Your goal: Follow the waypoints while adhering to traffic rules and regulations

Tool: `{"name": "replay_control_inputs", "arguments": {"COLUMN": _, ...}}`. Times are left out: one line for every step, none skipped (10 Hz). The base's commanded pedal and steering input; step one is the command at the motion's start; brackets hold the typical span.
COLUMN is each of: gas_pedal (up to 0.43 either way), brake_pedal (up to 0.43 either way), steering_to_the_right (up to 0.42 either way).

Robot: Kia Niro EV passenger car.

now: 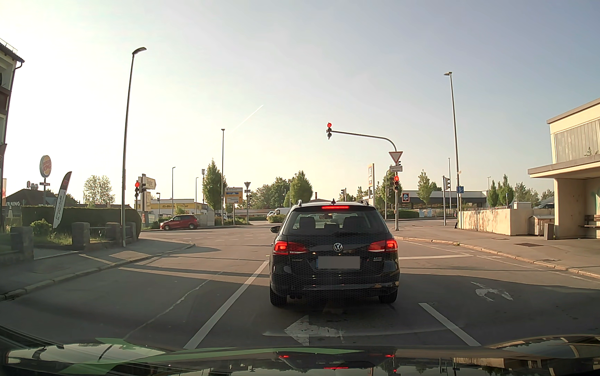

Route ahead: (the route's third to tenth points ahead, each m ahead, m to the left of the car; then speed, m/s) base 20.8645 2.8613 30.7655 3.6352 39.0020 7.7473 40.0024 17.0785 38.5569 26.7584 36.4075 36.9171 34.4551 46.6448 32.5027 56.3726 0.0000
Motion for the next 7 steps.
{"name": "replay_control_inputs", "arguments": {"gas_pedal": 0.000, "brake_pedal": 0.366, "steering_to_the_right": -0.005}}
{"name": "replay_control_inputs", "arguments": {"gas_pedal": 0.000, "brake_pedal": 0.366, "steering_to_the_right": -0.005}}
{"name": "replay_control_inputs", "arguments": {"gas_pedal": 0.000, "brake_pedal": 0.366, "steering_to_the_right": -0.005}}
{"name": "replay_control_inputs", "arguments": {"gas_pedal": 0.000, "brake_pedal": 0.360, "steering_to_the_right": -0.005}}
{"name": "replay_control_inputs", "arguments": {"gas_pedal": 0.000, "brake_pedal": 0.366, "steering_to_the_right": -0.005}}
{"name": "replay_control_inputs", "arguments": {"gas_pedal": 0.000, "brake_pedal": 0.366, "steering_to_the_right": -0.005}}
{"name": "replay_control_inputs", "arguments": {"gas_pedal": 0.000, "brake_pedal": 0.366, "steering_to_the_right": -0.006}}
